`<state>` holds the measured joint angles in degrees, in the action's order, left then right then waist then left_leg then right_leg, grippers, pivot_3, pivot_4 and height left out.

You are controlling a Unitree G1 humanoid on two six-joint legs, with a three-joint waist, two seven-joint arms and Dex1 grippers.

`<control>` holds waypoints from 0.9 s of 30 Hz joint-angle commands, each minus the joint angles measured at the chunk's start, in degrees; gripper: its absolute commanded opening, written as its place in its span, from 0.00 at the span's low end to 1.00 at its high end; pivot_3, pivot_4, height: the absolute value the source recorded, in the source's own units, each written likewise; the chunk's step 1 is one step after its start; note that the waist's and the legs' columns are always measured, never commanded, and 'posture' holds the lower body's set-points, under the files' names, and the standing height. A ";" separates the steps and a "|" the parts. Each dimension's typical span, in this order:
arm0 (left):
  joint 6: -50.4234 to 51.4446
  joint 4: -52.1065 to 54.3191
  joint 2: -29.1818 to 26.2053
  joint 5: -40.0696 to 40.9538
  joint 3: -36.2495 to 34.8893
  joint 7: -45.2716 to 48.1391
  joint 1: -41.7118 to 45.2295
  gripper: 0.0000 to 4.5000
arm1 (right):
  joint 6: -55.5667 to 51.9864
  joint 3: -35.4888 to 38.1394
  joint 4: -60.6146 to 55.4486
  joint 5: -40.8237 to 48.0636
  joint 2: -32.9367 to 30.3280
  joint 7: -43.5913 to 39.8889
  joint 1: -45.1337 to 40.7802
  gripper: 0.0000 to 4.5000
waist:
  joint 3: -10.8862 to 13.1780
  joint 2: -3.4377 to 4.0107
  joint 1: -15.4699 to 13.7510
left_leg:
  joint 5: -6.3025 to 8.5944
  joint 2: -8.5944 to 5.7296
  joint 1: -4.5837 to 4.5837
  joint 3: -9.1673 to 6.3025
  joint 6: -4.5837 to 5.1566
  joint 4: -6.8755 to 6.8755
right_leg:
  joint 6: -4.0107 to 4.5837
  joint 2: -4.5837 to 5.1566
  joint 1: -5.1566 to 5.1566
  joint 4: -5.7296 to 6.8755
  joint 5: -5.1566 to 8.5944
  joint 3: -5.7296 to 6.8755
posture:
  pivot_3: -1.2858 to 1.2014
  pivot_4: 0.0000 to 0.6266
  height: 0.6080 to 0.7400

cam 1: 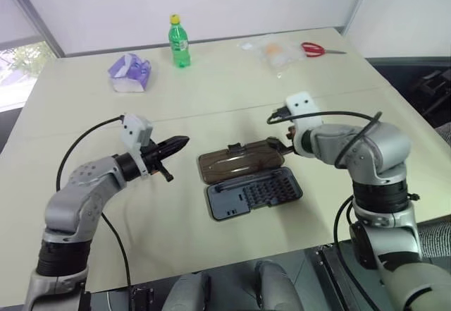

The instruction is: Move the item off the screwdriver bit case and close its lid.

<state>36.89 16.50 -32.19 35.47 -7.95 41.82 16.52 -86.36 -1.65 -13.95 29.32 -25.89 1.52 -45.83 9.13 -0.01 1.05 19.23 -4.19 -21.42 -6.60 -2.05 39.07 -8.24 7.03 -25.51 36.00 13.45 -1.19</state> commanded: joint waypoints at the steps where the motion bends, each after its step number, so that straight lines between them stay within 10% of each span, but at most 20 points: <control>1: 2.40 2.82 -2.17 3.16 1.15 4.07 2.01 0.00 | 12.04 -2.23 -2.45 -3.80 -3.19 -5.24 -1.39 0.99 | 0.00 0.00 0.02 | 0.00 0.00 0.00 0.01 0.00 0.00 | 0.00 0.00 0.00 0.00 0.00 0.00 | 0.52 0.24 1.00; 13: -2.08 -3.77 -4.64 -4.97 20.78 21.09 4.38 0.00 | 47.82 -16.66 15.67 -17.18 -12.96 -36.50 -3.11 0.99 | 0.01 0.00 0.14 | 0.00 0.00 0.04 0.07 0.01 -0.02 | 0.00 -0.04 0.07 -0.26 0.00 0.01 | 0.52 0.24 1.00; 27: -10.56 -12.38 -1.29 -14.12 25.62 23.53 4.23 0.00 | 73.13 -20.77 36.16 -28.36 -11.10 -57.55 -10.41 0.99 | 0.02 -0.01 -0.02 | 0.00 0.01 0.03 0.06 0.01 0.00 | 0.00 -0.04 0.10 -0.37 0.00 0.02 | 0.52 0.24 1.00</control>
<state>27.20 5.01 -33.53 22.74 17.17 65.31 20.65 -16.29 -22.81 20.66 1.84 -37.56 -54.03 -53.81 9.15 -0.02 1.03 19.22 -4.17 -21.39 -6.55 -2.05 39.07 -8.24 6.99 -25.41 35.63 13.45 -1.16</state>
